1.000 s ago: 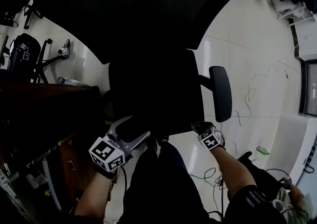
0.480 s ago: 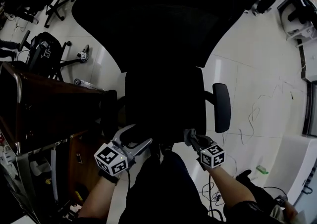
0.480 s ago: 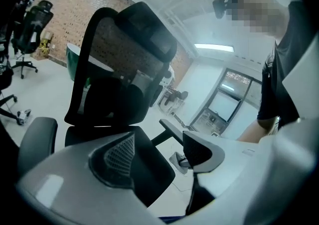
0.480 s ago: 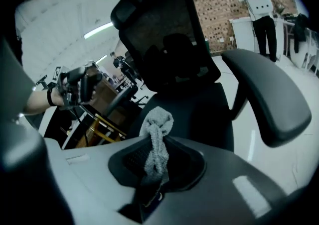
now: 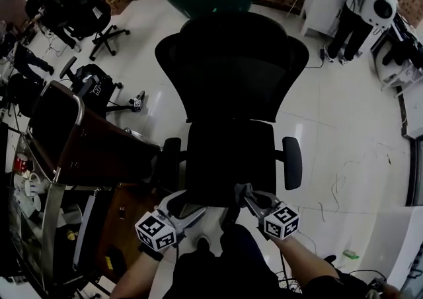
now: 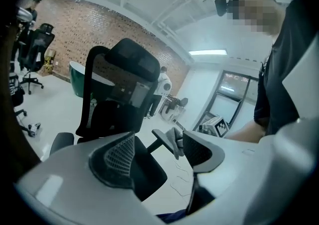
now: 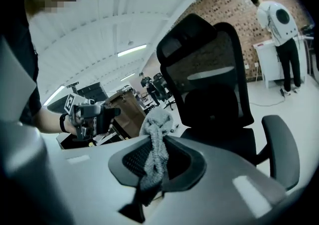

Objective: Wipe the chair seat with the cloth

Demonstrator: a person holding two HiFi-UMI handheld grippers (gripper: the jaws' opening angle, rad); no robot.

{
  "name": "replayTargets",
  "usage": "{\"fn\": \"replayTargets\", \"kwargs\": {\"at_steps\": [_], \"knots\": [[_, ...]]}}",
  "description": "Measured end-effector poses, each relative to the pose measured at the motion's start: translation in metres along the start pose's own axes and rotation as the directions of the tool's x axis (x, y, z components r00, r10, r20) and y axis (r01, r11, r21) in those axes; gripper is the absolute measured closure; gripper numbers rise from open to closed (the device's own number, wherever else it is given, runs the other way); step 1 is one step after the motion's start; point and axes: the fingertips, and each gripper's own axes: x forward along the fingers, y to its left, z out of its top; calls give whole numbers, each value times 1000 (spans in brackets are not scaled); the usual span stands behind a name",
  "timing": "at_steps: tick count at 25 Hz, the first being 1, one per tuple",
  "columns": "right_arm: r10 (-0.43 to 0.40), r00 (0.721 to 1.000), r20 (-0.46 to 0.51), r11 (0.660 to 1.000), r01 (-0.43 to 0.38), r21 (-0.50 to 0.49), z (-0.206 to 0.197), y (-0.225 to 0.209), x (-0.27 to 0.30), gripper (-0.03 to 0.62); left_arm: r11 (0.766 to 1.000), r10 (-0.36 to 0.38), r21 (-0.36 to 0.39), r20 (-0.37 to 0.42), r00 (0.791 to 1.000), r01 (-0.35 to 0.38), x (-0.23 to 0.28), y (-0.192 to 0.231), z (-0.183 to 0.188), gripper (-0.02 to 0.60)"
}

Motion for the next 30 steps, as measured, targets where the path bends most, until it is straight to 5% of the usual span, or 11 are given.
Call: {"fn": "replayTargets", "kwargs": {"at_steps": [5, 12, 19, 30], "knots": [[5, 998, 59, 997, 0, -80, 3, 64, -32, 543, 998, -35, 53, 33, 999, 33, -48, -34, -16, 255], [-60, 986, 159, 997, 68, -46, -26, 164, -92, 543, 978, -117, 179, 41, 992, 108, -135, -106, -52, 256], [-81, 975, 206, 991, 102, -92, -43, 258, -157, 543, 968, -198, 169, 59, 978, 186, -195, -171, -85, 260], [-76, 970, 232, 987, 107, -123, -53, 287, -226, 545, 968, -208, 169, 123, 970, 186, -211, -228, -85, 261]]}}
